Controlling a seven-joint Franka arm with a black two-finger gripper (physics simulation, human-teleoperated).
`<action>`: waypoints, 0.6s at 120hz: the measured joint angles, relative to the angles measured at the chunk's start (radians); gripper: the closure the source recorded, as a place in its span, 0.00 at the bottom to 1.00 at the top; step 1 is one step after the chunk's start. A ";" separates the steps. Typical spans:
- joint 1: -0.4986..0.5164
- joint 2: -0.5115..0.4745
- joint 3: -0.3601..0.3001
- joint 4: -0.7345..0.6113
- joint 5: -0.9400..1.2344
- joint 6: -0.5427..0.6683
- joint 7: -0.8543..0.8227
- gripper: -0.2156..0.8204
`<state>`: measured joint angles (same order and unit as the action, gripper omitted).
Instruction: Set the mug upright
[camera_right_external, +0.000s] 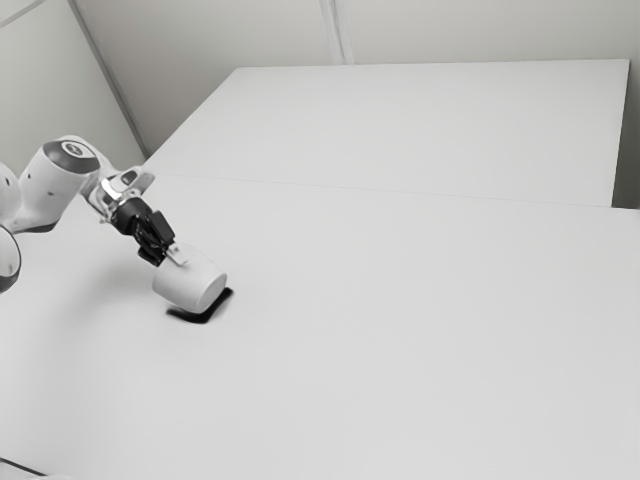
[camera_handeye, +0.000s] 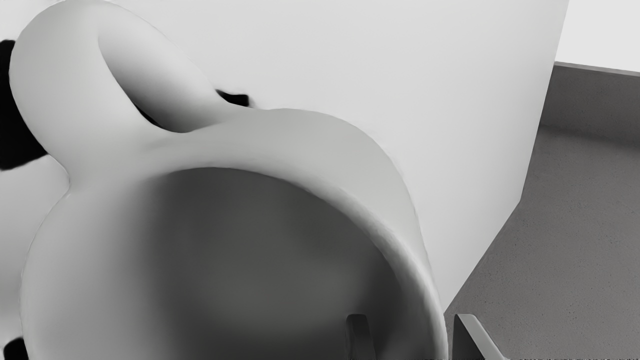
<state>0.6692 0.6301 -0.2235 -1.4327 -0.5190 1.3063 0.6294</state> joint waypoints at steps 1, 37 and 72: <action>-0.001 0.000 0.000 0.000 0.000 0.000 0.000 0.76; -0.023 -0.027 0.003 -0.007 0.005 0.004 0.004 0.94; -0.196 -0.343 0.091 -0.249 0.086 0.138 0.008 0.97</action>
<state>0.4735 0.2871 -0.1321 -1.6820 -0.4327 1.4444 0.6372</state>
